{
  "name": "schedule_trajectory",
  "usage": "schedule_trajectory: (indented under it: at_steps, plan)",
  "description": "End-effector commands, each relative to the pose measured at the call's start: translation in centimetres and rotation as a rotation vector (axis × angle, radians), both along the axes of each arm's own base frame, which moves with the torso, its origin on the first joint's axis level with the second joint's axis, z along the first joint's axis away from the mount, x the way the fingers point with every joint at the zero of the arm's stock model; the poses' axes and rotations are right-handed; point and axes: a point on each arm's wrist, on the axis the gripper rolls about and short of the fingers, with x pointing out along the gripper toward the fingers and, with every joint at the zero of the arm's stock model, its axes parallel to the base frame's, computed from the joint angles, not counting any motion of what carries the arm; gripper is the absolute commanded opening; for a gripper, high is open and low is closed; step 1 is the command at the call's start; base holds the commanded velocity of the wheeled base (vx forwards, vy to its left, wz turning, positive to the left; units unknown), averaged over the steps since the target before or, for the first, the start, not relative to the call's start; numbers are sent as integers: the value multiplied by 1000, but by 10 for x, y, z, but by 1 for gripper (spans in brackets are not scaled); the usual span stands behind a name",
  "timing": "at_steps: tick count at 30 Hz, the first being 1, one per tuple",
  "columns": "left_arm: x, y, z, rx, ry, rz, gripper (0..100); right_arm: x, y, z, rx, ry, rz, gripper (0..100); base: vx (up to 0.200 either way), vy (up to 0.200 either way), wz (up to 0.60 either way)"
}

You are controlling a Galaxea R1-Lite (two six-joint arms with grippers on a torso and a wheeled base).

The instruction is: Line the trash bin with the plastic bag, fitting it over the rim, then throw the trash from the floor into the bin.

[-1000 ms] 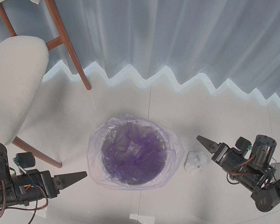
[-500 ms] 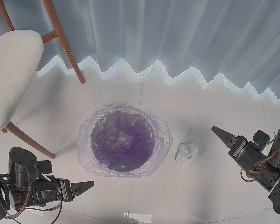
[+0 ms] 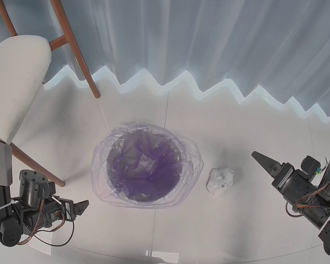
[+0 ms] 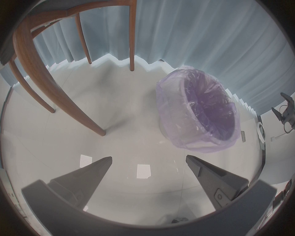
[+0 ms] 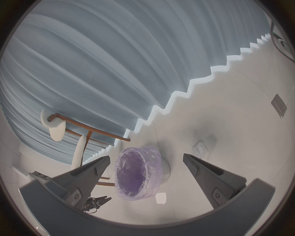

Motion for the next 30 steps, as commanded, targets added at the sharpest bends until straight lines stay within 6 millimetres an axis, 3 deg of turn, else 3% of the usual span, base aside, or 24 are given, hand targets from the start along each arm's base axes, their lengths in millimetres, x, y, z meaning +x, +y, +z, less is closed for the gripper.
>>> schedule_trajectory:
  at_steps: [1, 8, 15, 30]
  plan:
    - [11, -1, -21, 7, 20, 8, 100, -3, 0, -2, -1, 9, 3, 100, 0, 0, 0]
    - [23, -6, -25, -8, -16, 3, 100, -4, 0, -3, -1, 10, 3, 100, 0, 0, 0]
    - [48, -11, -24, -33, -86, 8, 100, -4, 1, -3, -2, 12, 8, 100, 0, 0, 0]
    - [64, -15, -52, -12, -50, 13, 100, -5, 1, -7, -6, 36, 9, 100, 0, 0, 0]
